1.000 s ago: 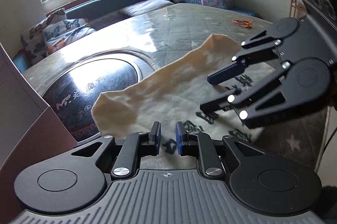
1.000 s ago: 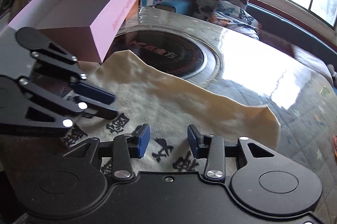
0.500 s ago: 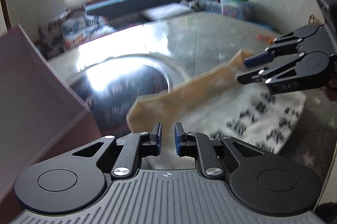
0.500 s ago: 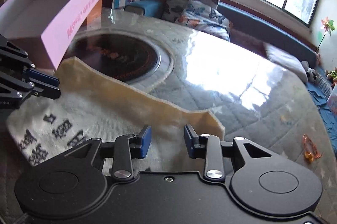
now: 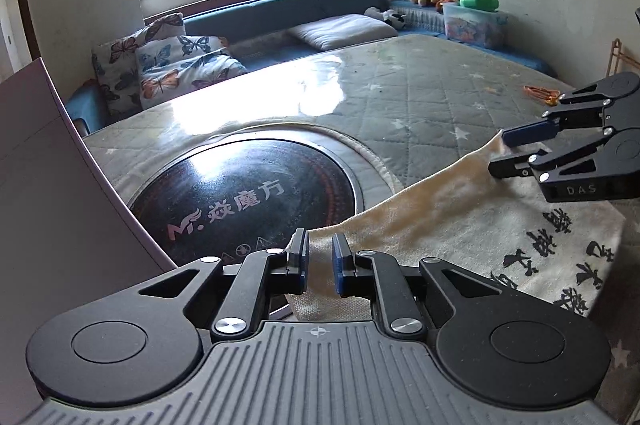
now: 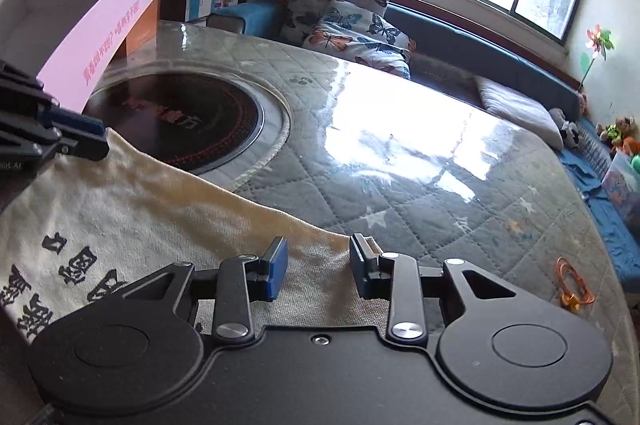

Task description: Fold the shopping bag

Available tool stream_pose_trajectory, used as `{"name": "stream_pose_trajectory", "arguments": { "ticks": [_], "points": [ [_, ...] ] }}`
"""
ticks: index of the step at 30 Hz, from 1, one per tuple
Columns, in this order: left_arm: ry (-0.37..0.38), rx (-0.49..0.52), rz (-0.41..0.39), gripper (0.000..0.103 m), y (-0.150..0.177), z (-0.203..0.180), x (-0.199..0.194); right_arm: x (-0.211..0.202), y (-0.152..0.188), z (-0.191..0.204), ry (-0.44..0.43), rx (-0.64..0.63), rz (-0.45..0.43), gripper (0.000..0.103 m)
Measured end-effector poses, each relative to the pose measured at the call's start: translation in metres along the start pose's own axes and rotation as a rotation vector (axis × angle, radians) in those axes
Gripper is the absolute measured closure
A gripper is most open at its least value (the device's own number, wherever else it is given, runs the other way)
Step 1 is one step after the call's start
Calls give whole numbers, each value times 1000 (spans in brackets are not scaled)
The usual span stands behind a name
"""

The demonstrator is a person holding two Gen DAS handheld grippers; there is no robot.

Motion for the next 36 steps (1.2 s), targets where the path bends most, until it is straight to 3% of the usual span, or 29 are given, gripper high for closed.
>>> {"name": "stream_pose_trajectory", "arguments": {
  "ticks": [5,17,26,36],
  "points": [
    [6,11,6,88,-1,-2,-2,-12,1,7,-61,6,11,65],
    [-29,164,10,79,-10,-20,16,-51,24,44,-257,-49,58,59],
    [-19,150,66,71,-14,-11,42,-69,46,15,-195,2,85,55],
    [-15,184,145,70,-16,-12,55,-92,58,0,-124,22,97,54]
  ]
}}
Point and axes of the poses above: each gripper's, at about its wrist camera, not at the fingertips, and x roughly the way its jaws point, z to its left, y to its underside, the point moved 3 cm from there along x, roughly the way its jaws point, and after that the axes turned 12 degrees about y, right-handed, at the moved point
